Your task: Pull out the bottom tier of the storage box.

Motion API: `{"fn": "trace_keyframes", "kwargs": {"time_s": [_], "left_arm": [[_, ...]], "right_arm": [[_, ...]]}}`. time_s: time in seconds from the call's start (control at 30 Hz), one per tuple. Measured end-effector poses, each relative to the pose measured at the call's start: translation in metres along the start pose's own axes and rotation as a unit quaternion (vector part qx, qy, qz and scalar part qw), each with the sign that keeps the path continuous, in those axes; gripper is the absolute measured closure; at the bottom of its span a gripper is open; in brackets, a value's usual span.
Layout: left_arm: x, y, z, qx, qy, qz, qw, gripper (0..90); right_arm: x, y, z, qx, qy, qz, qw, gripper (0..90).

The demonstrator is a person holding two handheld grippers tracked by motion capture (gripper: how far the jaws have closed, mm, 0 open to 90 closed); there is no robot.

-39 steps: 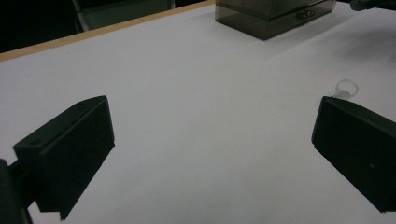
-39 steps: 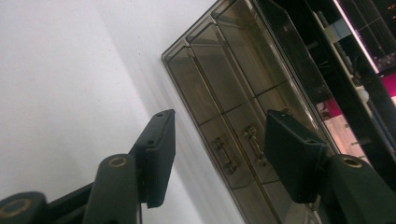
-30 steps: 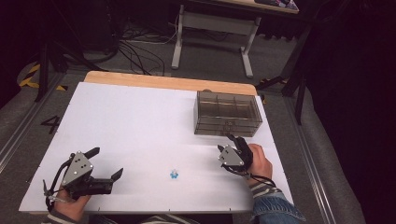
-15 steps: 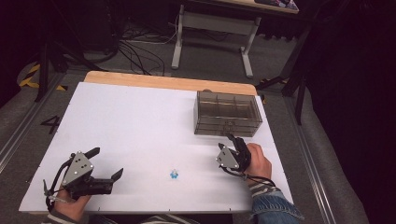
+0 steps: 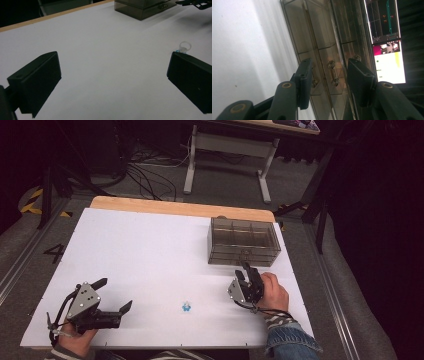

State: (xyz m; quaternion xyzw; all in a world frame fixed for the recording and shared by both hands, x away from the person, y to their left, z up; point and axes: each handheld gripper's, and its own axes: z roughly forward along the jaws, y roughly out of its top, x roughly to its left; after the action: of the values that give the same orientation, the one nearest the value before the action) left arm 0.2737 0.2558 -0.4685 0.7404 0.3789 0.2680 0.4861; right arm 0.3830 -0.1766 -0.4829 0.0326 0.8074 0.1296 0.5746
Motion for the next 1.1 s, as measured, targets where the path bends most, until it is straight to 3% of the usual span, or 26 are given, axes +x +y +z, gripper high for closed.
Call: {"fn": "trace_keyframes", "kwargs": {"time_s": [0.4, 1.1], "left_arm": [[0.0, 0.0, 0.0, -0.001, 0.001, 0.001, 1.0, 0.0], [0.0, 0.0, 0.0, 0.0, 0.0, 0.002, 1.0, 0.0]], "right_arm": [[0.01, 0.001, 0.007, 0.018, -0.014, -0.044, 0.9988, 58.5], [0.021, -0.001, 0.019, 0.048, -0.028, -0.078, 0.9954, 63.2]]}}
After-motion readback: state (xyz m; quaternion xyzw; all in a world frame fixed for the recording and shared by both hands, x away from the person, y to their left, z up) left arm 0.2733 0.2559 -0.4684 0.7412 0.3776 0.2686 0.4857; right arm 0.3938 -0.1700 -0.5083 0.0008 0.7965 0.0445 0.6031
